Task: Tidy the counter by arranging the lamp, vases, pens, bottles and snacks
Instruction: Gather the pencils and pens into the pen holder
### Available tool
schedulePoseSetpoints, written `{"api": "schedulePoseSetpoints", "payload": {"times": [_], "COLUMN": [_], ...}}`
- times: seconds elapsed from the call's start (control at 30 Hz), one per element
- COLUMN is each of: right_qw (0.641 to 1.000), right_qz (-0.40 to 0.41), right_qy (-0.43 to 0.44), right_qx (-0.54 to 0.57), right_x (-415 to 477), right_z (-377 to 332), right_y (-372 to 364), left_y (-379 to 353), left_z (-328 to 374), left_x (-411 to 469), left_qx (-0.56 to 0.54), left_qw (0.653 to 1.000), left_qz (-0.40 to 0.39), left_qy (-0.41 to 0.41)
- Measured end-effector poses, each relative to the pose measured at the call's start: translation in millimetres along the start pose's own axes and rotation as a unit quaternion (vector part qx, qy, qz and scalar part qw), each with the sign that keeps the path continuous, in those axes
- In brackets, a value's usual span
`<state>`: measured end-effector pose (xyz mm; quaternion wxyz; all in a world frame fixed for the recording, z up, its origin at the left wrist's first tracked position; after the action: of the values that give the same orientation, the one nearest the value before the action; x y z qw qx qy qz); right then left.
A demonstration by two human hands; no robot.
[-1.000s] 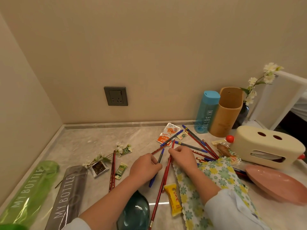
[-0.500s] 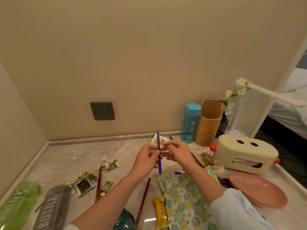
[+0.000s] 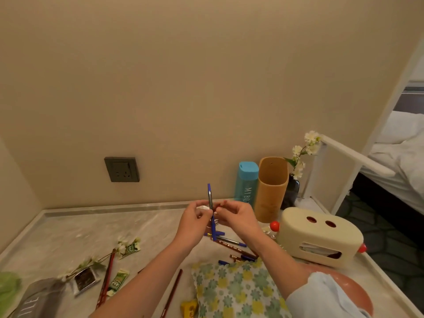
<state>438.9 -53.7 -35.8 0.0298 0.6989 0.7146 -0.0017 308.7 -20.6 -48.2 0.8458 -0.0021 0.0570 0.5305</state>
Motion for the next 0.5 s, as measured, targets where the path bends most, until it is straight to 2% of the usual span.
{"api": "schedulePoseSetpoints", "payload": {"times": [0.13,0.2,0.3,0.37,0.5], "right_qw": [0.982,0.96,0.925,0.907,0.89], "right_qz": [0.114,0.168,0.24,0.27,0.279], "right_qy": [0.085,0.119,0.151,0.176,0.186], "right_qx": [-0.126,-0.19,-0.251,-0.273,-0.309], "right_x": [4,1,-6,-12,-10], "right_z": [-37,-57,-86,-103,-118], "right_y": [43,66,104,130,162], "left_y": [-30,-48,-75,-94,-120], "left_z": [27,42,67,85,105], "left_x": [18,26,40,51,74], "left_qx": [0.008,0.0,0.045,0.08,0.151], "left_qw": [0.999,0.998,0.994,0.991,0.983], "left_qz": [0.0,-0.008,-0.012,-0.018,-0.066], "left_qy": [-0.043,-0.067,-0.096,-0.105,-0.086]}}
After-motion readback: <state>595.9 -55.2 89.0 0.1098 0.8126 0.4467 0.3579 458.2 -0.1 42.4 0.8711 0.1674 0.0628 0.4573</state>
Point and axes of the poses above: each hand's wrist, its own x-axis towards the middle knuckle, its own y-axis out of the back of the hand, z = x × y, the point moved 4 cm from there along x, towards the middle knuckle, and after that the axes turned 13 degrees about -z, right-handed, at the moved point
